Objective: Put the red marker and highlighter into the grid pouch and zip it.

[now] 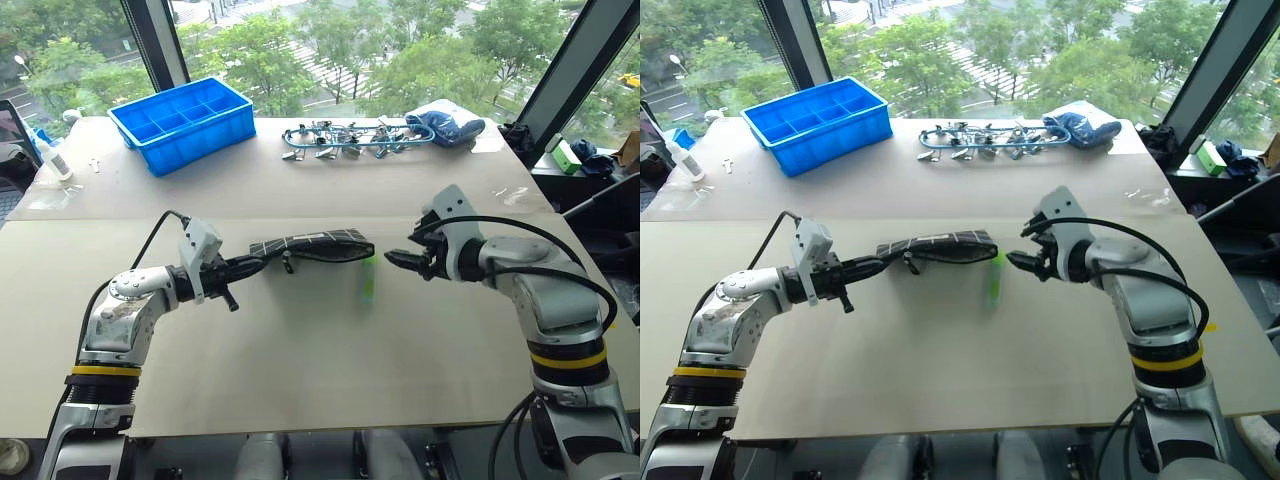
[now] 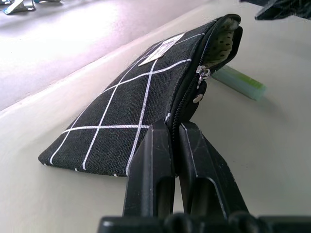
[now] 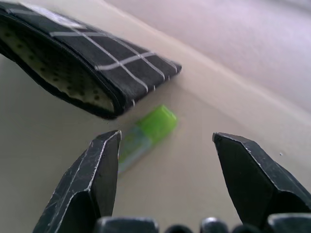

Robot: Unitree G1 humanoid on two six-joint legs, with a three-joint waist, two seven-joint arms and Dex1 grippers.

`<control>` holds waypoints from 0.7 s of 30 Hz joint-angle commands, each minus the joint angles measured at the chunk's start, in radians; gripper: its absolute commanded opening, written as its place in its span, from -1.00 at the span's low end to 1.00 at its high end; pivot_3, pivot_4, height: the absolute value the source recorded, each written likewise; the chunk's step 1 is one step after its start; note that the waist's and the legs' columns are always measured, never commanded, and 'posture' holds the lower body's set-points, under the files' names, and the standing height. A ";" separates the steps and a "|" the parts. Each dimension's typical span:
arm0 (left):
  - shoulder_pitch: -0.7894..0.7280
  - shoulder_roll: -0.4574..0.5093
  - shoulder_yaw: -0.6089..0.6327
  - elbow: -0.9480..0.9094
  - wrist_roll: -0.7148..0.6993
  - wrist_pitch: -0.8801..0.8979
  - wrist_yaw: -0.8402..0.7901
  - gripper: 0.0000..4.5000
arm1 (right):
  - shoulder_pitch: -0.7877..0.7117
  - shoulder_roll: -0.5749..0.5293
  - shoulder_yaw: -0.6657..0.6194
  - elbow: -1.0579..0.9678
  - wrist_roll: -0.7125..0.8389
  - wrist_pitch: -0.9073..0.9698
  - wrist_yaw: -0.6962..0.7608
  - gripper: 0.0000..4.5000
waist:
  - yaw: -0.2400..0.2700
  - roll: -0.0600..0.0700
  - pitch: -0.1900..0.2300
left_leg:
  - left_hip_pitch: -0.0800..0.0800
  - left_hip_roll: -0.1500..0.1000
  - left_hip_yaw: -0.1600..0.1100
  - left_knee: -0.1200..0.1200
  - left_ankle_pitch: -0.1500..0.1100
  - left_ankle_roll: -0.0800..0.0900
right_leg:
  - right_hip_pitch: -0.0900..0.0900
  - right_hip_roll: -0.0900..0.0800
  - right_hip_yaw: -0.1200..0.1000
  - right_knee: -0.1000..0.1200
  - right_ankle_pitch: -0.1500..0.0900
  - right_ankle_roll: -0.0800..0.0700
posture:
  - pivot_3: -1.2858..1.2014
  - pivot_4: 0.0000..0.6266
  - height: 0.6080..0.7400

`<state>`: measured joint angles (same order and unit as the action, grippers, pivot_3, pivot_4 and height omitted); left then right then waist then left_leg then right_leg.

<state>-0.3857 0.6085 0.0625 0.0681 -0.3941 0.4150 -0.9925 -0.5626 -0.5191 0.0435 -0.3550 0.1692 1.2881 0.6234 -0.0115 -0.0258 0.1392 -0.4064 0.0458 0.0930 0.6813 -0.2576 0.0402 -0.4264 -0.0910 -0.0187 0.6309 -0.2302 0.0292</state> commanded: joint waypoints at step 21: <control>-0.006 -0.038 0.019 -0.036 -0.014 -0.024 0.048 -1.00 | -0.101 0.275 0.133 0.139 -0.024 0.103 -0.342 0.51 | -0.003 0.000 0.000 | 0.000 -0.001 -0.001 -0.001 0.000 0.000 | 0.000 0.001 0.000 0.000 0.000 0.000 | 0.03 -0.52 1.00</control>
<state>-0.3908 0.5743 0.0623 0.0673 -0.3940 0.4136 -0.9509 -0.6469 -0.2533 0.1674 -0.2129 0.1522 1.4269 0.2963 -0.0145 -0.0257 0.1392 -0.4066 0.0450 0.0917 0.6807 -0.2576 0.0402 -0.4267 -0.0905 -0.0182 0.6310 -0.2301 0.0295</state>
